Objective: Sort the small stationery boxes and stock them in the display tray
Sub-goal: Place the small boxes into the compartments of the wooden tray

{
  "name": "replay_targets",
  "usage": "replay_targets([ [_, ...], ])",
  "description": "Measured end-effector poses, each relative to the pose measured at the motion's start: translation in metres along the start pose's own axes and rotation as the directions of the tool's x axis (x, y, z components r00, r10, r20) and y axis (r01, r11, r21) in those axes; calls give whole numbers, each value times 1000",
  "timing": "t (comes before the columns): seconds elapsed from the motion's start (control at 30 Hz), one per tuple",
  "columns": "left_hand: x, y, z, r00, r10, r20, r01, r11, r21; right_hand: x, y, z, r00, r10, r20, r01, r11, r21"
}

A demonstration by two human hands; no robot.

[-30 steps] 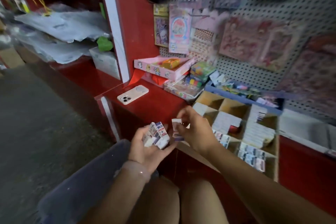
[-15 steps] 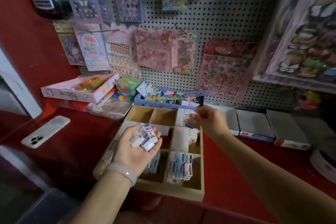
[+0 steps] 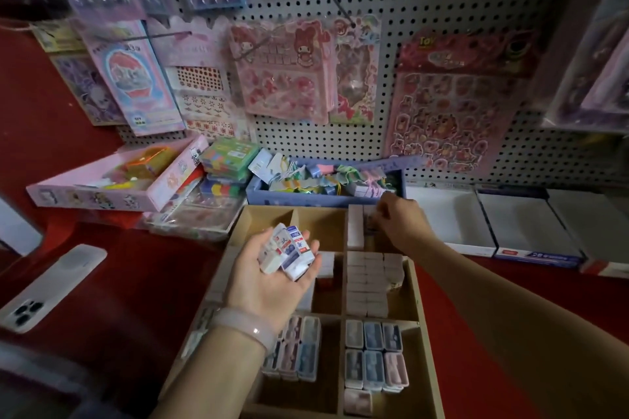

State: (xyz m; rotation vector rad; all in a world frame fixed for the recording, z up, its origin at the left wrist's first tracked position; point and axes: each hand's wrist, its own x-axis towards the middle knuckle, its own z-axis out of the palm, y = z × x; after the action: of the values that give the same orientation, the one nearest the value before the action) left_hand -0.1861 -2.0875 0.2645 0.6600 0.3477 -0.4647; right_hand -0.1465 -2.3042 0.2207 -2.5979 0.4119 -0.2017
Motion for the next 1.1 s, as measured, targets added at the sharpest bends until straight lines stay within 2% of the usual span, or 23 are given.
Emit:
replay_targets([
  [0.17, 7, -8, -3, 999, -43, 5, 43, 999, -10, -3, -4, 11, 1000, 9, -12, -9, 1000, 18],
  [0.33, 1, -13, -2, 998, -67, 13, 68, 997, -25, -3, -5, 5, 998, 13, 67, -9, 998, -60],
  [0.4, -3, -13, -2, 998, -67, 14, 68, 997, -34, -7, -10, -5, 998, 34, 53, -30, 997, -76],
  [0.47, -5, -12, -1, 998, -59, 22, 60, 998, -35, -15, -21, -19, 999, -42, -32, 42, 999, -7],
  [0.5, -6, -13, 0, 998, -56, 30, 57, 998, -37, -21, -28, -26, 986, -160, -50, 163, 985, 59],
  [0.53, -8, -13, 2, 998, -54, 38, 55, 998, -39, -28, -36, -33, 948, -317, -15, 316, 940, 130],
  [0.6, -9, -16, 5, 998, -45, 46, 47, 998, -42, -46, -49, -46, 776, -607, 171, 565, 790, 240],
  [0.63, -10, -17, 5, 998, -44, 49, 46, 998, -38, -53, -52, -50, 699, -669, 253, 616, 743, 263],
  [0.67, -12, -19, 6, 997, -47, 58, 49, 998, -35, -58, -53, -52, 660, -686, 307, 630, 727, 272],
  [0.77, -17, -22, 6, 994, -59, 89, 61, 998, -16, -65, -52, -47, 650, -680, 340, 619, 733, 284],
  [0.83, -22, -23, 7, 993, -55, 106, 55, 998, 1, -67, -51, -42, 661, -681, 315, 643, 731, 230],
  [0.93, -24, -22, 8, 991, -51, 120, 53, 998, -17, -69, -50, -39, 648, -740, 181, 736, 670, 102],
  [1.03, -24, -19, 9, 994, -18, 111, 26, 997, -71, -74, -46, -41, 516, -856, -22, 856, 516, -20],
  [1.07, -22, -19, 8, 996, -10, 89, 18, 996, -88, -74, -45, -43, 480, -876, -49, 876, 482, -23],
  [1.1, -21, -18, 6, 998, -11, 69, 18, 995, -101, -74, -44, -47, 475, -878, -48, 880, 475, 24],
])
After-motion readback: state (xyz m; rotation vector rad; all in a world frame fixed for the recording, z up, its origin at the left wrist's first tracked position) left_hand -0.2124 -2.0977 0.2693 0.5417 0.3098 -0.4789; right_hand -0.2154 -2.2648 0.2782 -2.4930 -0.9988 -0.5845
